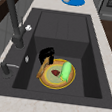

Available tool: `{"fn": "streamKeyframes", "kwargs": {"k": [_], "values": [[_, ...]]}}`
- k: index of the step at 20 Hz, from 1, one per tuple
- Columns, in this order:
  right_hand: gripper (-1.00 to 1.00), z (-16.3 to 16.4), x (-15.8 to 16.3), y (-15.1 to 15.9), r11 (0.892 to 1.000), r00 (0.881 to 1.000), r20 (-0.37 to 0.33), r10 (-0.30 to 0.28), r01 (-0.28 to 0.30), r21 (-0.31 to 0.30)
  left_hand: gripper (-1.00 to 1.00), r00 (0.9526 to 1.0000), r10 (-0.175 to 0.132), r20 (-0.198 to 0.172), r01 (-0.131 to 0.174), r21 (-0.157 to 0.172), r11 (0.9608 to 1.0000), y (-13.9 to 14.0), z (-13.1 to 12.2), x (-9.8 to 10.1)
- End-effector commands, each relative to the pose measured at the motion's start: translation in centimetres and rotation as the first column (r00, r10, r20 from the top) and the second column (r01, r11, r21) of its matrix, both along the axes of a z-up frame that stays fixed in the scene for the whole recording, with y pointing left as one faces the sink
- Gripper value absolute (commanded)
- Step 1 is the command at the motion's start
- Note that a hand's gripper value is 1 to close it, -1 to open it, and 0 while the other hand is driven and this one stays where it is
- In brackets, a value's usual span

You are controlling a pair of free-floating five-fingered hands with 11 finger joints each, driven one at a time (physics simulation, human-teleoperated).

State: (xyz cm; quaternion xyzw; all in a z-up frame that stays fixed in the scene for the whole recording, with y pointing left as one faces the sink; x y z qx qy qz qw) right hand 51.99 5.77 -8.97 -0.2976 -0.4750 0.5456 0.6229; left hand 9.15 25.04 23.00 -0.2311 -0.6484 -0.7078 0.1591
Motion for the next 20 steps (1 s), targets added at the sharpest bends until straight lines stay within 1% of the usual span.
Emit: {"fn": "streamKeyframes", "kwargs": {"k": [1, 2, 3, 5, 7, 9, 12, 13, 14, 16, 17, 18, 20], "values": [[-1.0, -2.4, -1.0, 0.0, 1.0, 0.997, 0.071, 0.001, 0.001, -0.027, 0.0, 1.0, 0.0, 0.0, 0.0, 0.0, 1.0, 0.0, 0.0, 0.0], [-1.0, -2.6, -1.4, -0.1, 1.0, 0.994, 0.111, -0.008, 0.011, -0.026, 0.0, 1.0, 0.0, 0.0, 0.0, 0.0, 1.0, 0.0, 0.0, 0.0], [-1.0, -2.4, -2.0, -0.2, 1.0, 0.987, 0.163, -0.016, 0.019, -0.013, 0.0, 1.0, 0.0, 0.0, 0.0, 0.0, 1.0, 0.0, 0.0, 0.0], [-1.0, -2.6, -2.2, -0.2, 0.999, 0.967, 0.253, -0.04, 0.038, 0.012, 0.0, 1.0, 0.0, 0.0, 0.0, 0.0, 1.0, 0.0, 0.0, 0.0], [-1.0, -2.3, -2.5, -0.3, 0.997, 0.942, 0.329, -0.067, 0.053, 0.049, 0.0, 1.0, 0.0, 0.0, 0.0, 0.0, 1.0, 0.0, 0.0, 0.0], [-1.0, -1.9, -2.9, -0.3, 0.996, 0.929, 0.36, -0.082, 0.059, 0.073, 0.0, 1.0, 0.0, 0.0, 0.0, 0.0, 1.0, 0.0, 0.0, 0.0], [-1.0, -1.5, -3.5, -0.3, 0.994, 0.898, 0.43, -0.095, 0.064, 0.086, 0.0, 1.0, 0.0, 0.0, 0.0, 0.0, 1.0, 0.0, 0.0, 0.0], [-1.0, -1.2, -3.5, -0.3, 0.993, 0.893, 0.438, -0.103, 0.068, 0.095, 0.0, 1.0, 0.0, 0.0, 0.0, 0.0, 1.0, 0.0, 0.0, 0.0], [-1.0, -1.0, -2.9, -0.2, 0.99, 0.892, 0.434, -0.123, 0.081, 0.115, 0.0, 1.0, 0.0, 0.0, 0.0, 0.0, 1.0, 0.0, 0.0, 0.0], [-1.0, -0.2, -1.3, -1.0, 0.988, 0.911, 0.391, -0.131, 0.086, 0.129, 0.0, 1.0, 0.0, 0.0, 0.0, 0.0, 1.0, 0.0, 0.0, 0.0], [-1.0, -0.2, -1.0, -1.4, 0.986, 0.917, 0.377, -0.134, 0.086, 0.142, 0.0, 1.0, 0.0, 0.0, 0.0, 0.0, 1.0, 0.0, 0.0, 0.0], [-1.0, -0.5, -0.4, -1.5, 0.984, 0.928, 0.347, -0.132, 0.081, 0.159, 0.0, 1.0, 0.0, 0.0, 0.0, 0.0, 1.0, 0.0, 0.0, 0.0], [-1.0, -0.9, -0.3, -1.4, 0.989, 0.943, 0.315, -0.108, 0.068, 0.133, 0.0, 1.0, 0.0, 0.0, 0.0, 0.0, 1.0, 0.0, 0.0, 0.0]]}}
